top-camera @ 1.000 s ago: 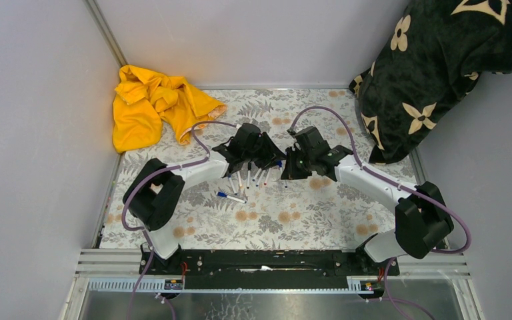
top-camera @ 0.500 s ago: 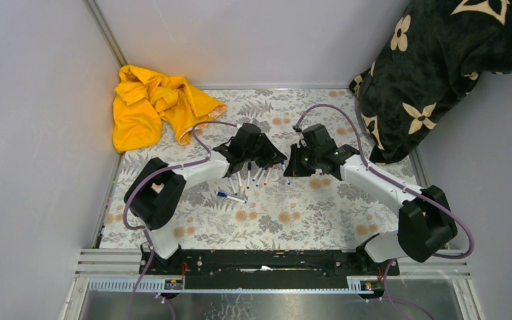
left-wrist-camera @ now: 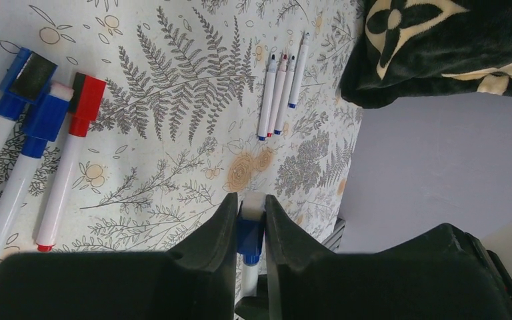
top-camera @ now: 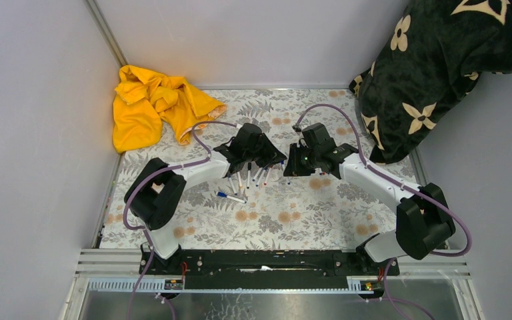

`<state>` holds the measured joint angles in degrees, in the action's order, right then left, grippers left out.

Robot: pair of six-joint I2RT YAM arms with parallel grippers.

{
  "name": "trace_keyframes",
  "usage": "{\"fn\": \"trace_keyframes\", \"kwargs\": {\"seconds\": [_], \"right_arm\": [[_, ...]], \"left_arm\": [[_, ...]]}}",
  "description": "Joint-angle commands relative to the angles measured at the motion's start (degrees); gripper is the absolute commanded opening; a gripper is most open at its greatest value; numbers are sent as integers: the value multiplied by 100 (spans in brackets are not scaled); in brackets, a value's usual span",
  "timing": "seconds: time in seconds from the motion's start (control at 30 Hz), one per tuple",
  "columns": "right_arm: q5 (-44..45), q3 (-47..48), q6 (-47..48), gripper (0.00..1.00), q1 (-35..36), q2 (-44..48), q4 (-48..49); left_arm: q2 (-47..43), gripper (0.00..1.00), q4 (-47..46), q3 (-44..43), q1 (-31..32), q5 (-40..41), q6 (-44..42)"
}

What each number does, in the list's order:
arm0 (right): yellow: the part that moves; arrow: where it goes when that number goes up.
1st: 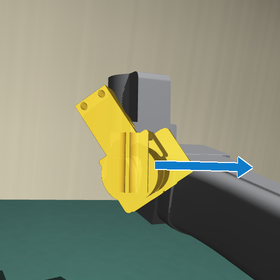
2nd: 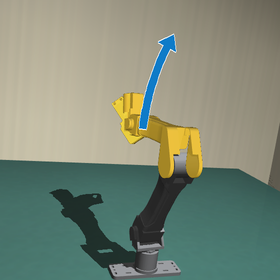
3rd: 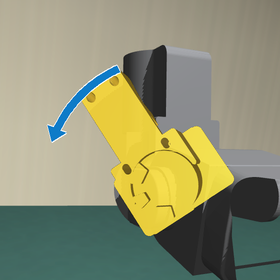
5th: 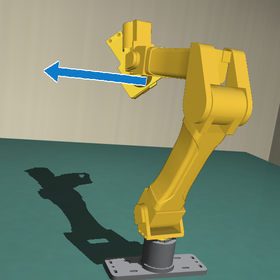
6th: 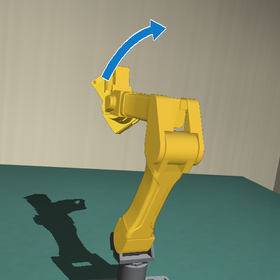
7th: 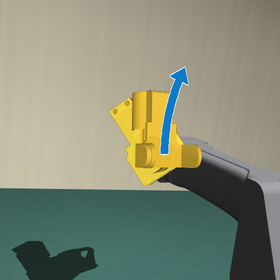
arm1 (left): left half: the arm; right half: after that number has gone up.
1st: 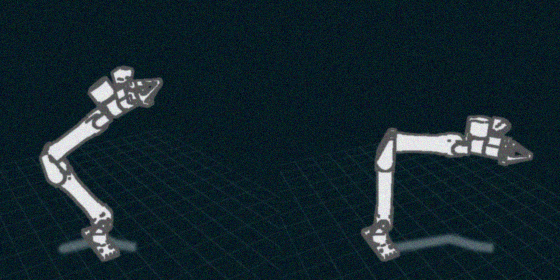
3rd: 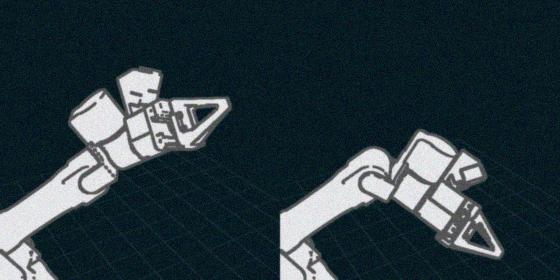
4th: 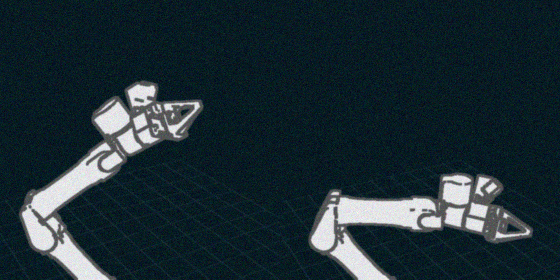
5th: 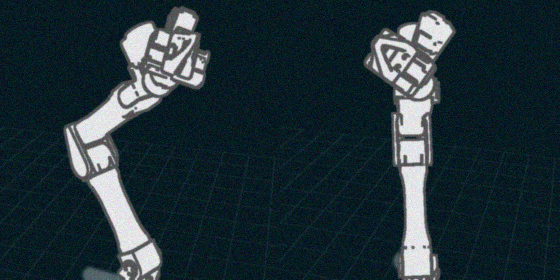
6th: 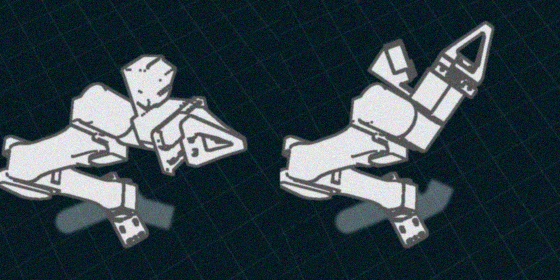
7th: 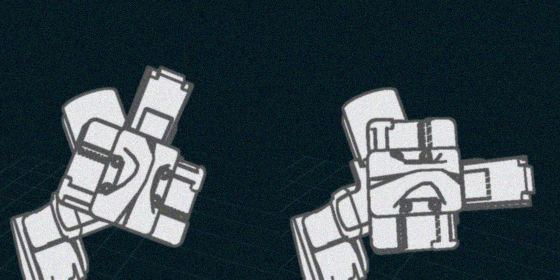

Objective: Open the pen caps

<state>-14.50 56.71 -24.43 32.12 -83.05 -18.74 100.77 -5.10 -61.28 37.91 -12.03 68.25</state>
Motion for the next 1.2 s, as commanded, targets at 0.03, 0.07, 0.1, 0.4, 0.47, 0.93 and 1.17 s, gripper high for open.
{"fn": "trace_keyframes", "kwargs": {"seconds": [0.03, 0.07, 0.1, 0.4, 0.47, 0.93, 1.17], "right_arm": [[-113, 305, -69, 22, -37, -203, 320], [-112, 318, -70, 22, -31, -230, 338], [-122, 323, -83, 22, -30, -256, 349], [-181, 410, -87, 23, -31, -425, 433], [-202, 419, -86, 24, -35, -448, 458], [-132, 441, 69, 0, -35, -485, 350], [-283, 19, 163, 0, -32, -314, 352]], "left_arm": [[13, 0, -141, -262, 119, -19, 136], [17, 0, -145, -271, 120, -20, 140], [21, 0, -141, -285, 120, -19, 144], [107, 0, -175, -365, 120, -117, 221], [124, 0, -196, -383, 120, -144, 247], [188, 0, 59, -477, 98, 68, 401], [360, 0, 206, -574, -282, 478, 797]]}}
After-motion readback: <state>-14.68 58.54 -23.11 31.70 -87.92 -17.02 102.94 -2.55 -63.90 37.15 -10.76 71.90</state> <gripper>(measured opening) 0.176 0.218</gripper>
